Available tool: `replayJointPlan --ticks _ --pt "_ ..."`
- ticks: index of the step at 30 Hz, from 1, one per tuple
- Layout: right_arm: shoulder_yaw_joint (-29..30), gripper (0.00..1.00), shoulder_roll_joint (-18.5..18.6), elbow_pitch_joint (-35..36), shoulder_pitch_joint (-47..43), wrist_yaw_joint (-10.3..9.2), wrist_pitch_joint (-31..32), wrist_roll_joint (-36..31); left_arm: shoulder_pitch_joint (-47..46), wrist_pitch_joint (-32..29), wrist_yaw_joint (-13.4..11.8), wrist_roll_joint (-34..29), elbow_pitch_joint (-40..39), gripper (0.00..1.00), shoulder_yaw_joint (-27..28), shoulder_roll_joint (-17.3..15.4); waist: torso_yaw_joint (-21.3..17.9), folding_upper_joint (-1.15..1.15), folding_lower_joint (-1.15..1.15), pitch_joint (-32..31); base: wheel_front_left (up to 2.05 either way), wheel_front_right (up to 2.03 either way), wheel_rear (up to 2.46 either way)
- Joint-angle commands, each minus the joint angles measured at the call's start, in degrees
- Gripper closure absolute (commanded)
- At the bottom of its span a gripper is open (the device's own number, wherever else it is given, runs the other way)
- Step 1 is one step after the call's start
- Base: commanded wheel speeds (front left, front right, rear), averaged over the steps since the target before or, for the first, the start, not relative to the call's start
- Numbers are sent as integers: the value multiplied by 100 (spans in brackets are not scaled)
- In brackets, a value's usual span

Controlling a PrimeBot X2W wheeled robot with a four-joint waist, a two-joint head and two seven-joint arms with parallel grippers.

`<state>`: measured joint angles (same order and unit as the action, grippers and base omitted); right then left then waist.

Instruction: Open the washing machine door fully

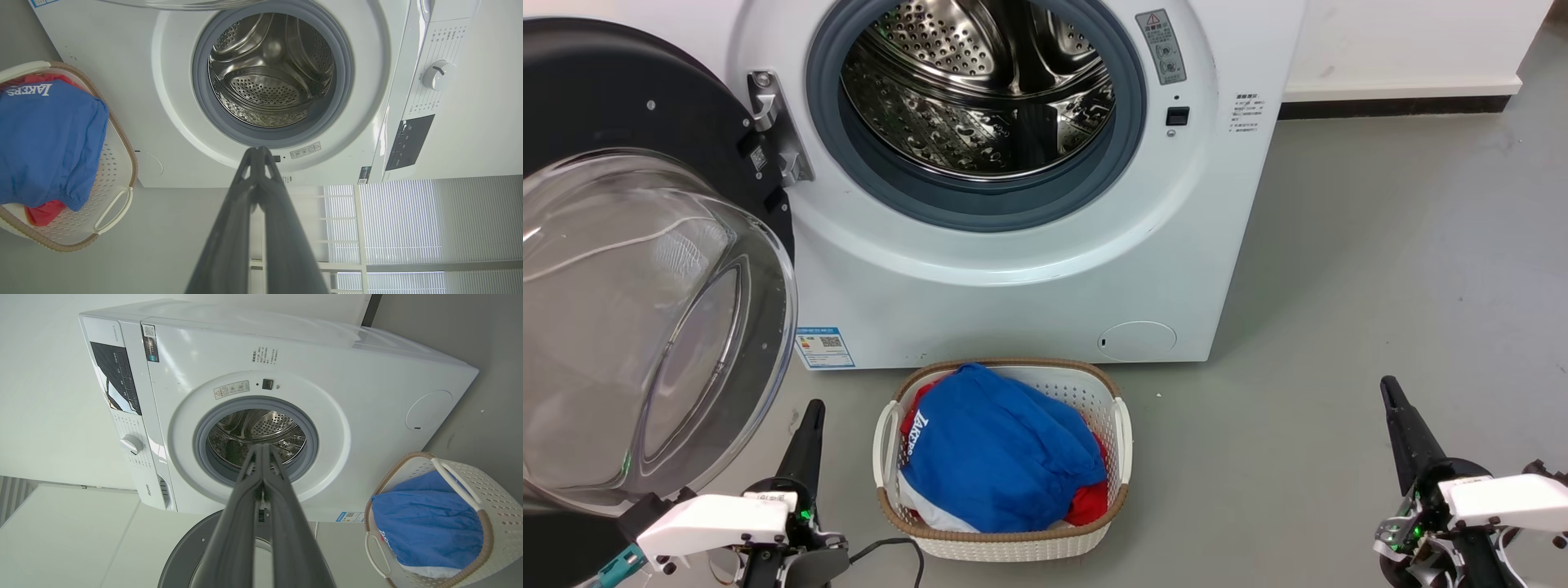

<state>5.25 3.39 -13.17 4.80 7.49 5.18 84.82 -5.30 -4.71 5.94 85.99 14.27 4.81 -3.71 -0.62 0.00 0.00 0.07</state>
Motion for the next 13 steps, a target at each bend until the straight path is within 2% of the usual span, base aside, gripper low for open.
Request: replayJointPlan --ticks 1,13 --pt "22 100 -13 -9 117 0 32 124 -109 -30 38 90 -28 100 45 1 4 0 0 1 0 0 0" --pt "75 100 -24 -75 146 0 89 618 -110 -160 145 497 -29 100 155 71 44 0 0 7 0 0 0"
